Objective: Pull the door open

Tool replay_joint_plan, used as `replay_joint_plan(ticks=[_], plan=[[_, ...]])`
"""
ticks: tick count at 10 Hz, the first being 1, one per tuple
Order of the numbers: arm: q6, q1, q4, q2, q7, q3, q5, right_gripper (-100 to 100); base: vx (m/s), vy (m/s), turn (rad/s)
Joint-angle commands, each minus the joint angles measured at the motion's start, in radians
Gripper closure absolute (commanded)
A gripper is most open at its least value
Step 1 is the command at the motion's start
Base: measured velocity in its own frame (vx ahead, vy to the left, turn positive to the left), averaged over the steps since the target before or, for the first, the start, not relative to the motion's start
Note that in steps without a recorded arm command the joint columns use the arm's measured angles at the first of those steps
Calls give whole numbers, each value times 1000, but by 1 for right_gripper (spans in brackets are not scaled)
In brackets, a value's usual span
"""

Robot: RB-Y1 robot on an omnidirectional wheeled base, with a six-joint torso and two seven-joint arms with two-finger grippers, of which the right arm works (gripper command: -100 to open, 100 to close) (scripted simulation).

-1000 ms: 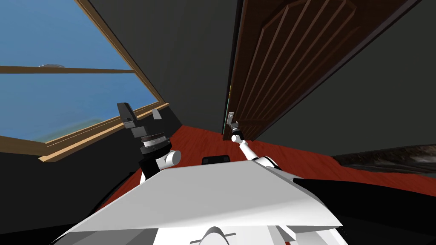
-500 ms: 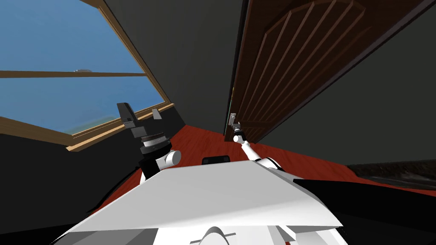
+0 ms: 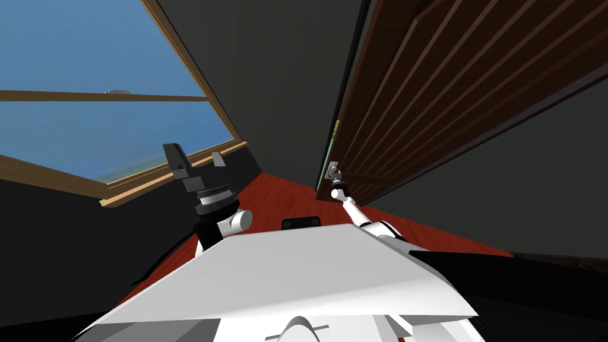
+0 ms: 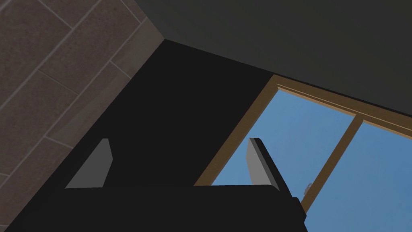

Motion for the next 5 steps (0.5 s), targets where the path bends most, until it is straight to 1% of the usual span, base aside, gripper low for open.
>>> replay_joint_plan(ticks=[1, 2, 3, 4, 5], plan=[[-23, -8, 35, -16, -30, 12, 3, -100, 100, 15, 55], [-28, -2, 41, -39, -50, 6, -2, -100, 119, 5, 110], [-34, 4, 47, -63, -70, 0, -6, -100, 160, -6, 211], [-34, 8, 41, -55, -63, 8, -2, -100, 72, -8, 43], [-34, 8, 41, -55, -63, 8, -2, 100, -12, -1, -51]])
